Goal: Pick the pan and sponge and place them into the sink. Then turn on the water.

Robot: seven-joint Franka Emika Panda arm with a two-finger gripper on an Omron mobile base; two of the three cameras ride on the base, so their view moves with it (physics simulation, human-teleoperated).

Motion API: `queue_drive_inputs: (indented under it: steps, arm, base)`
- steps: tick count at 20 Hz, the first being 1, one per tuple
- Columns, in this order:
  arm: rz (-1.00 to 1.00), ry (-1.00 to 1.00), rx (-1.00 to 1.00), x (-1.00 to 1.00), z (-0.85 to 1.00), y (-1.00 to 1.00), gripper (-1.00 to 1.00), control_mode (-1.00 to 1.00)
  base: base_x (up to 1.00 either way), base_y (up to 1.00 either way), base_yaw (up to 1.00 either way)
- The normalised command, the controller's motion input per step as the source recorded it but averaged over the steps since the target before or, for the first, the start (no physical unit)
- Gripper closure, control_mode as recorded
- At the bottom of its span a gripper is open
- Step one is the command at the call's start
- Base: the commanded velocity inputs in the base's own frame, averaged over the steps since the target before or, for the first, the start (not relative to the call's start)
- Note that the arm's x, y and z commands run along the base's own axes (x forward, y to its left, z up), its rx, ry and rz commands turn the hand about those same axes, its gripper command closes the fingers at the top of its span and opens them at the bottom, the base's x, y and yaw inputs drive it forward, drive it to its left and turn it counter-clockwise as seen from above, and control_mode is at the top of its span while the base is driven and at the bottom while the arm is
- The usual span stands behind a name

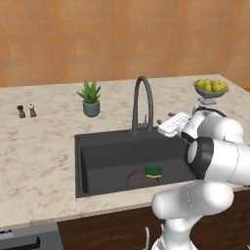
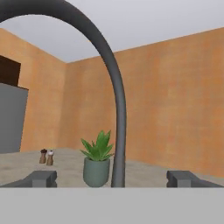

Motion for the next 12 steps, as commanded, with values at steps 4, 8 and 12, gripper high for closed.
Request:
queue_drive_inputs:
  steps: [4, 8, 12]
  arm:
    - [0.03, 0.03, 0.12, 0.34, -0.41, 0.01, -1.00, -1.00]
    - [0.03, 0.03, 0.04, 0.36, -0.33, 0.03, -1.00, -1.00]
    - [0.01, 0.08, 0.00, 0.41, -0.03, 0.00, -1.00, -1.00]
  base:
    - [0.00, 0.00, 0.00]
    - [0.00, 0.00, 0.00]
    - [0.00, 0.00, 0.00]
